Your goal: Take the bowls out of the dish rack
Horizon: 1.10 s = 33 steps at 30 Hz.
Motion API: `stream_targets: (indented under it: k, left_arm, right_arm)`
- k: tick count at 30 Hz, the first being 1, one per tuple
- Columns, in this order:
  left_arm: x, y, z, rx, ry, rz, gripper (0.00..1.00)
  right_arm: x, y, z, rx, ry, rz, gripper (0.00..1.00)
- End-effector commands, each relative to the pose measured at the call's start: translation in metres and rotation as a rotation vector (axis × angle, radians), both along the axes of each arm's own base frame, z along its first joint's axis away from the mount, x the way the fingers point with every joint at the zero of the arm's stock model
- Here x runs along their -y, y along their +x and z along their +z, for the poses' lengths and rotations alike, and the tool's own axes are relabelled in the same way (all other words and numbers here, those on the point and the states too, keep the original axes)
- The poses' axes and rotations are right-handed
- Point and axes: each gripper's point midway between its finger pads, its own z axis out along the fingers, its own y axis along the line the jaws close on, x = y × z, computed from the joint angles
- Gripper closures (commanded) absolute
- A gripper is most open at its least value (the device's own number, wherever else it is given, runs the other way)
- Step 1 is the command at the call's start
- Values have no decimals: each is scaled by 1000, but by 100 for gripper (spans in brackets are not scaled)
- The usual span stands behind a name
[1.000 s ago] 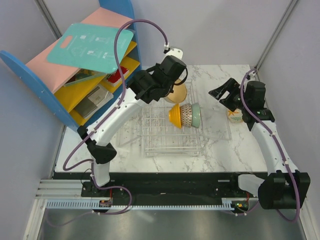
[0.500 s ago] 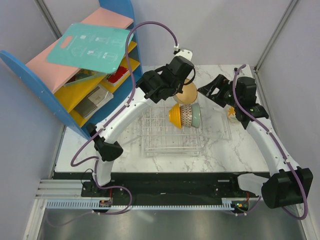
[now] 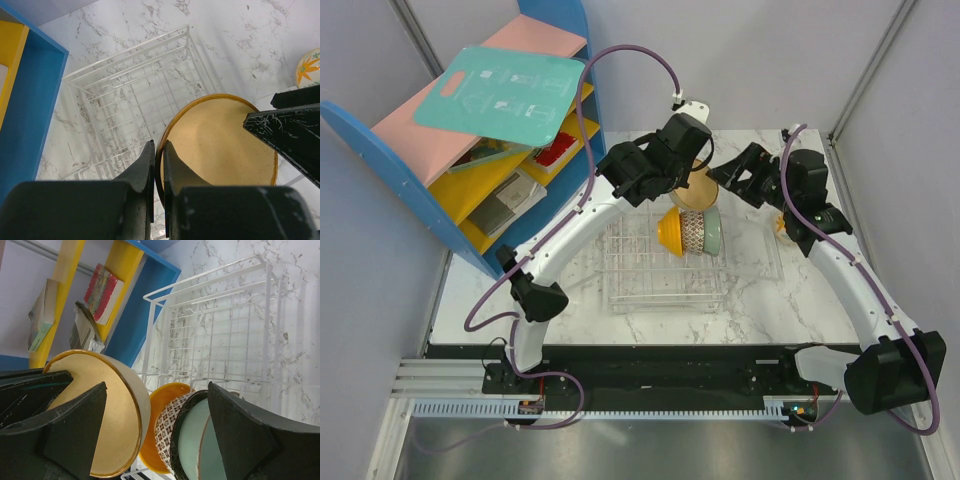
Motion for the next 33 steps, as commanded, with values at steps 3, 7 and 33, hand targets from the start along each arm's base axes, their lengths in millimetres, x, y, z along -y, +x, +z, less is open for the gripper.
stream_targets:
  k: [3,7,33]
  left_arm:
    - [9,7,32,92,-80,-7,98]
    - [9,5,35,94,-94,-13,98]
    - [4,-3,46,121,-107,-24,98]
  right_arm:
    - [-16,-5,26,75,35,55,12]
    - [-23,-4,14,46,28,64,18]
    - [-32,-1,3,34,25,60,100]
